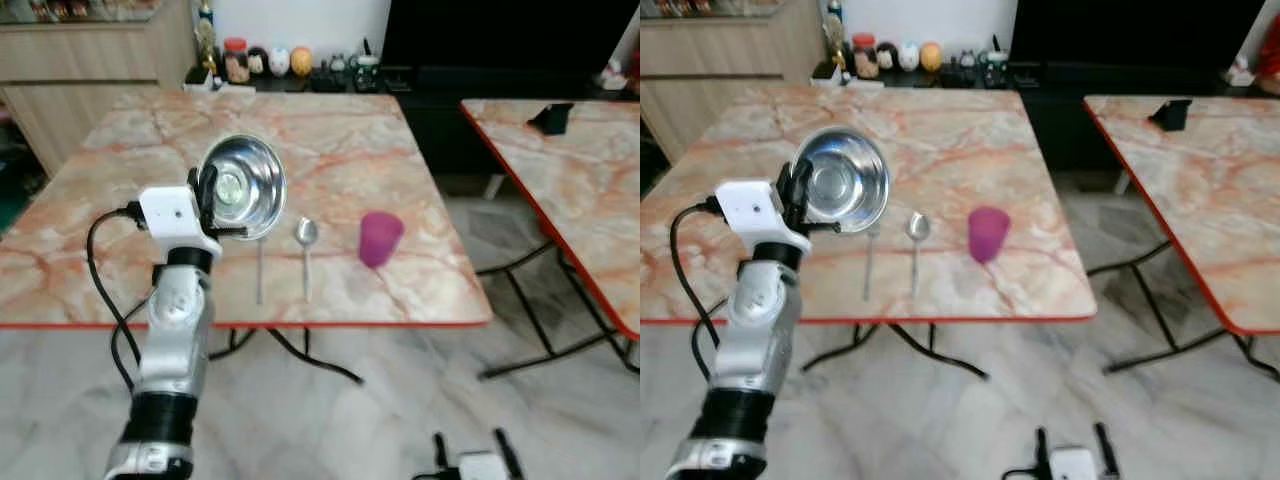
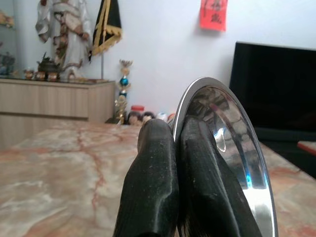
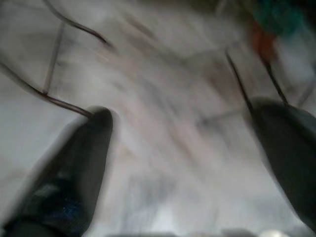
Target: Setting the table
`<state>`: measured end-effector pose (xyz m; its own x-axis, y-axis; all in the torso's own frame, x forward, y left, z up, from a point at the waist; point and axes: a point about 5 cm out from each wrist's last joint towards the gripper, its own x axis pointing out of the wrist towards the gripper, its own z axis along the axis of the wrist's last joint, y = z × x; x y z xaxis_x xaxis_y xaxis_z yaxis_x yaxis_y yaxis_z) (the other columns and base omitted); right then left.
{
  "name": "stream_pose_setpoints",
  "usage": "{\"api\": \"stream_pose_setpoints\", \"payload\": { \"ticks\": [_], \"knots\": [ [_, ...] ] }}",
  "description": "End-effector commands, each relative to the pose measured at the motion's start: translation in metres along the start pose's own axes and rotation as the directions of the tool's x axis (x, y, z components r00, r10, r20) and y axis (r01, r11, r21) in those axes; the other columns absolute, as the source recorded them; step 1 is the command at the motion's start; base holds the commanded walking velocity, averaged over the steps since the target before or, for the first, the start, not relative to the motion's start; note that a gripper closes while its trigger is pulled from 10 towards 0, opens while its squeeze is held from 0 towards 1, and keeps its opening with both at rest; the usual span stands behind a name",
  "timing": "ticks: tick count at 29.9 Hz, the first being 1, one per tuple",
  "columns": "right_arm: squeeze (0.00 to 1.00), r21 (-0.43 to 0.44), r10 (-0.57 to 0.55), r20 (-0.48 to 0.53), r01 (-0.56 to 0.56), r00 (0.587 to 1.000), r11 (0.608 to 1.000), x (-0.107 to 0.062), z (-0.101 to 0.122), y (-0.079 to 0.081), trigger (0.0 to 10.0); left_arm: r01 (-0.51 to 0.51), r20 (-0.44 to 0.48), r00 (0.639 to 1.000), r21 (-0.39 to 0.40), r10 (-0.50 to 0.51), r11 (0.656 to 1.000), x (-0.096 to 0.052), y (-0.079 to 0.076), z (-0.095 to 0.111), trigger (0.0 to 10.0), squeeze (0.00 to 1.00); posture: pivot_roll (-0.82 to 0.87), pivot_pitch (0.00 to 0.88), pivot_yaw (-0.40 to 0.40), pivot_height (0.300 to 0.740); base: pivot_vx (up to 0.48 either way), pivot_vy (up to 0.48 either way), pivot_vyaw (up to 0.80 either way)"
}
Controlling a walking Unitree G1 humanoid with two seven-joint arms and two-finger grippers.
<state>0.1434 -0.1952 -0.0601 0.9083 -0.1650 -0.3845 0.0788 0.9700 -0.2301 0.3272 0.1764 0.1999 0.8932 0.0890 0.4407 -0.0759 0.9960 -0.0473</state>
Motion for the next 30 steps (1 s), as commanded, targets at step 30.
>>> {"api": "stream_pose_setpoints", "payload": {
  "ticks": [30],
  "knots": [
    [0.0, 0.065, -0.064, 0.181, 0.053, 0.981, 0.996, 0.028, 0.05, -0.028, 10.0, -0.012, 0.007, 1.0, -0.01, 0.012, 1.0, 0.006, -0.002, 0.002, 10.0, 0.0, -0.03, 0.0, -0.003, 0.74, 0.0, -0.304, 0.0]
  ]
}}
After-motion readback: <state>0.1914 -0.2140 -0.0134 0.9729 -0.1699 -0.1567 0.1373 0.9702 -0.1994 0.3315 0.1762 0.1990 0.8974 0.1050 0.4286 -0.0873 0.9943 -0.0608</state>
